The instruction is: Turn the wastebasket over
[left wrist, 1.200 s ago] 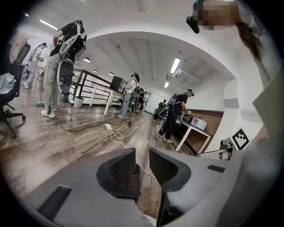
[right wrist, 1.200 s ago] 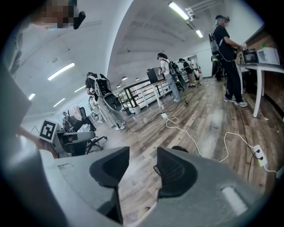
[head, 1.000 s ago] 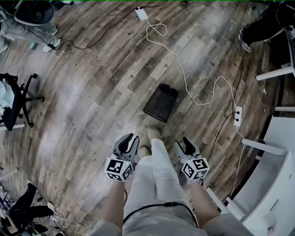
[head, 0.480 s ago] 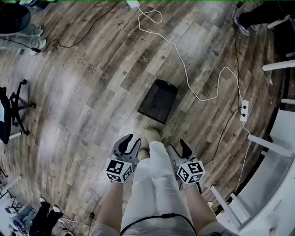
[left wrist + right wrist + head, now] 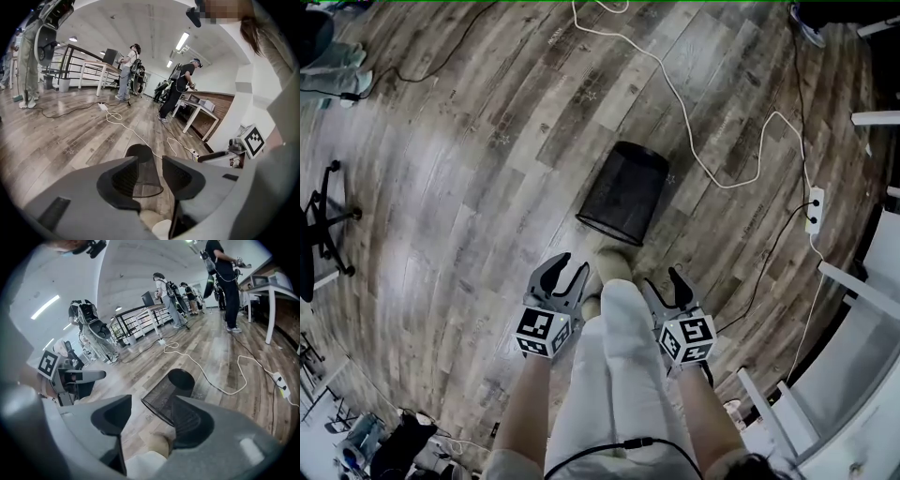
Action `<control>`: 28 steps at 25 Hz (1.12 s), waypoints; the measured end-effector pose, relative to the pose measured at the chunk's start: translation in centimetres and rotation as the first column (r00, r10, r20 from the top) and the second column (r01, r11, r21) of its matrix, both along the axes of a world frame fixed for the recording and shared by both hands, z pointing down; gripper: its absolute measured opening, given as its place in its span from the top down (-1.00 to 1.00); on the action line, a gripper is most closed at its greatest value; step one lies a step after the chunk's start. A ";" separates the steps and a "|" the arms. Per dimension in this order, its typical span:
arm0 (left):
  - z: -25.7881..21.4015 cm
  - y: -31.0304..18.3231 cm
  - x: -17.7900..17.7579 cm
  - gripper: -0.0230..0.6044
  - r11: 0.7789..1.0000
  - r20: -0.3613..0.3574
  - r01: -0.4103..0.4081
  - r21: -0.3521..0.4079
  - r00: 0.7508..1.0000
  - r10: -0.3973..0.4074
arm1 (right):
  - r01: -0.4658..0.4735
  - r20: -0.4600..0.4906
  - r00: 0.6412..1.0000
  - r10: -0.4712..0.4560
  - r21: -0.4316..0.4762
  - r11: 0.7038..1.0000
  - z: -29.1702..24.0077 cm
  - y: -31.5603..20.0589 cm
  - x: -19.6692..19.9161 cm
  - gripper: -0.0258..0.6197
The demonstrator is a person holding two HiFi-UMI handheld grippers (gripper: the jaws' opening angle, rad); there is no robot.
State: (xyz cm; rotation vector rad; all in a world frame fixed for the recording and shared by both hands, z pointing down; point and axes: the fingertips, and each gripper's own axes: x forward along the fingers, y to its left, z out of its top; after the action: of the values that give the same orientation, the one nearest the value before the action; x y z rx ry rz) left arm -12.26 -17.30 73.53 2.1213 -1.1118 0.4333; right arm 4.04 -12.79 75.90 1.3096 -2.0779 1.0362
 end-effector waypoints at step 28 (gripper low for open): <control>24.4 0.2 -1.3 0.12 0.961 0.310 -0.275 -0.038 0.911 0.273 | 0.066 -0.106 0.992 -0.071 -0.048 0.997 24.1 2.3 0.2 0.14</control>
State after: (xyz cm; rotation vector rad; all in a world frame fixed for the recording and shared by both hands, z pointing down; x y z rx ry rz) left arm -13.57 -17.11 97.93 2.2767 -0.9814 0.9276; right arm 4.19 -10.47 100.00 1.2364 -1.9941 0.9553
